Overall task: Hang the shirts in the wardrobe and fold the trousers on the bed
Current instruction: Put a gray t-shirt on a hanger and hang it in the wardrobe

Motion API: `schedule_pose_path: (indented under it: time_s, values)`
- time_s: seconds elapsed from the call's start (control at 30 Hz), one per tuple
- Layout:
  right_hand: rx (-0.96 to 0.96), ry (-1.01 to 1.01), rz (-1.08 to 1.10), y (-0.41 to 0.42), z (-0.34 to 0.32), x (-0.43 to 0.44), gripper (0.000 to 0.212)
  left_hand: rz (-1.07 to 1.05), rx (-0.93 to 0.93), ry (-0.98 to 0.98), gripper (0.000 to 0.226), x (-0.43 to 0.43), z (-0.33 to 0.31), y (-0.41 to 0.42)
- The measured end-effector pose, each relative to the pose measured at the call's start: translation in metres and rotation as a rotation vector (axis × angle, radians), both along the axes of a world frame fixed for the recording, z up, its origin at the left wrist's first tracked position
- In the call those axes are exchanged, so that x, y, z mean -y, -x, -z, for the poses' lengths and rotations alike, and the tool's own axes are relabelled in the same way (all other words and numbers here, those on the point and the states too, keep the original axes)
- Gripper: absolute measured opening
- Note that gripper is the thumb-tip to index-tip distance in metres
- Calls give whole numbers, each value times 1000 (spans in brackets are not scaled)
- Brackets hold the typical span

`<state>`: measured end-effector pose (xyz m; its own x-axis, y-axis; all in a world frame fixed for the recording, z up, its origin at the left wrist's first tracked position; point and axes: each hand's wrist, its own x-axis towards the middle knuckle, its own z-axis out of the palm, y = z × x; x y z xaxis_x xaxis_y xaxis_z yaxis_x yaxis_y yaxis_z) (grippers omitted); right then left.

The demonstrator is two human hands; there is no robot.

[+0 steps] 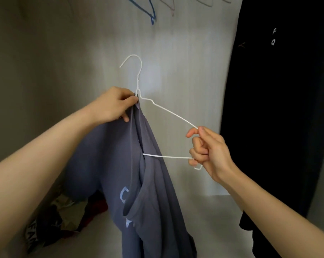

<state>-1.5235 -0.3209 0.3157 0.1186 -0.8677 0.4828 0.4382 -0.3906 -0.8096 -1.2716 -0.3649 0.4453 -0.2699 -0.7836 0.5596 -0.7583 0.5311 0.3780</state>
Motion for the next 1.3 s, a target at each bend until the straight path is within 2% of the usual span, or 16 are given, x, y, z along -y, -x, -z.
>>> schedule_pose_path:
  time_s: [0.1, 0.17, 0.23, 0.37, 0.43, 0.5, 0.53, 0.57, 0.63, 0.67, 0.73, 0.87, 1.0, 1.07, 1.17, 1.3]
  values:
    - [9, -3, 17, 6, -2, -3, 32, -216, 415, 330, 37, -7, 7, -7]
    - [20, 2, 39, 7, -2, -4, 32, -339, 527, 454, 41, -8, 11, -10]
    - [32, 4, 51, 5, -1, -5, 32, -265, 480, 437, 38, -4, 14, -13]
    - [-34, 0, 110, 0, 1, -8, 31, 49, 133, 262, 19, -1, 19, -17]
    - [-274, 34, 336, 0, -2, -6, 29, 46, 93, 293, 22, -1, 20, -19]
    - [-712, 115, 739, 2, -8, -6, 12, -10, 97, 319, 25, 2, 19, -23]
    - [-912, 120, 890, 3, -7, -6, 18, -53, 96, 327, 26, 4, 17, -25]
    - [-1031, 132, 996, 3, -4, -7, 36, -102, 86, 334, 27, 6, 14, -28]
    - [-1072, 265, 1127, -3, 0, -15, 53, -184, 58, 352, 27, 9, 8, -31]
    - [-1073, 362, 1131, -10, 1, -20, 52, -202, 48, 363, 26, 9, 5, -30]
    - [-1109, 514, 998, -29, 3, -30, 41, -205, 37, 392, 27, 10, -1, -25]
    - [-1196, 685, 749, -72, 12, -36, 36, -177, 66, 426, 26, 10, -17, -11]
    - [-1432, 566, 521, -97, 19, -25, 57, -188, 75, 438, 26, 9, -32, -3]
    - [-1530, 522, 463, -98, 22, -20, 57, -198, 85, 456, 26, 7, -40, -4]
    - [-1633, 546, 479, -84, 30, -14, 36, -217, 99, 486, 27, 3, -48, -17]
    - [-1784, 582, 589, -46, 28, 0, 47, -236, 111, 486, 27, -1, -51, -47]
